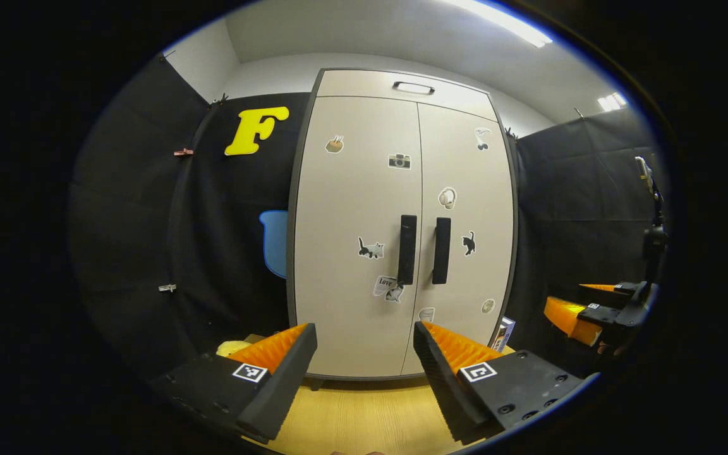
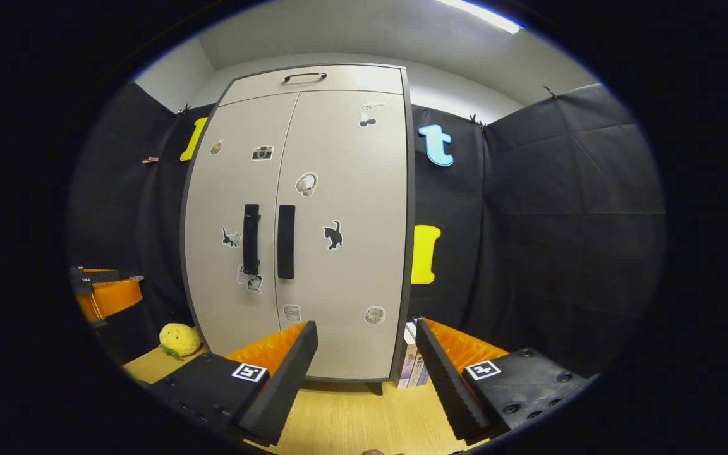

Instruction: Open the right door of the double-door shoe cabinet with the right hand, and open the left door with the left hand.

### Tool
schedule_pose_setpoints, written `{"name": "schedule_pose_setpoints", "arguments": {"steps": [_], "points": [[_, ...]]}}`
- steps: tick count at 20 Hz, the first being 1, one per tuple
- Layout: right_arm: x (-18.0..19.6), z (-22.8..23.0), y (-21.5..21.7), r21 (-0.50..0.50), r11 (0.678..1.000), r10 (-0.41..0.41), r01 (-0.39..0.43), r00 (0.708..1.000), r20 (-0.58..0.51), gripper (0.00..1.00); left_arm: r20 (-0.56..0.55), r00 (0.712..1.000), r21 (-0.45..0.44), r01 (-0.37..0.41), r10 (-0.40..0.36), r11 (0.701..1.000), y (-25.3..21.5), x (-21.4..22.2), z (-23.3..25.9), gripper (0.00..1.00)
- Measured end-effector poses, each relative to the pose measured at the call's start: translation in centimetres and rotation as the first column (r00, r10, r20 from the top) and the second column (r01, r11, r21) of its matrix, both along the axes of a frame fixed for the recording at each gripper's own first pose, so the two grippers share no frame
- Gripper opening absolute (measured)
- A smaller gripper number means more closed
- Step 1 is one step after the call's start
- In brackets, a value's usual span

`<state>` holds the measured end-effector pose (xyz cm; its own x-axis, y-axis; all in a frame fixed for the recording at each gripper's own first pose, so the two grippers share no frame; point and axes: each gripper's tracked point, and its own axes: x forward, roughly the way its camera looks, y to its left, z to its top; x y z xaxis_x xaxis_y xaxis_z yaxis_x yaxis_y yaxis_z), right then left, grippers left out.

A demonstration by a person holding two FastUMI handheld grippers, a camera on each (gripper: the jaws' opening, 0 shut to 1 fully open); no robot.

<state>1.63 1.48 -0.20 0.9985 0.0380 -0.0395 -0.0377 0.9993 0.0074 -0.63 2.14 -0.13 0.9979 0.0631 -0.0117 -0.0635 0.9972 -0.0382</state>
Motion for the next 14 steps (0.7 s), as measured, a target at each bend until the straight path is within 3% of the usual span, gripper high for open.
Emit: {"name": "schedule_pose_setpoints", "arguments": {"steps": [14], "points": [[2.5,3.2,3.1,0.028,0.997,0.071,-0.071,0.997,0.013,0.98,0.009,1.000,0.018,-0.017,0.017,1.000,1.3,-0.2,0.7,0.95]]}}
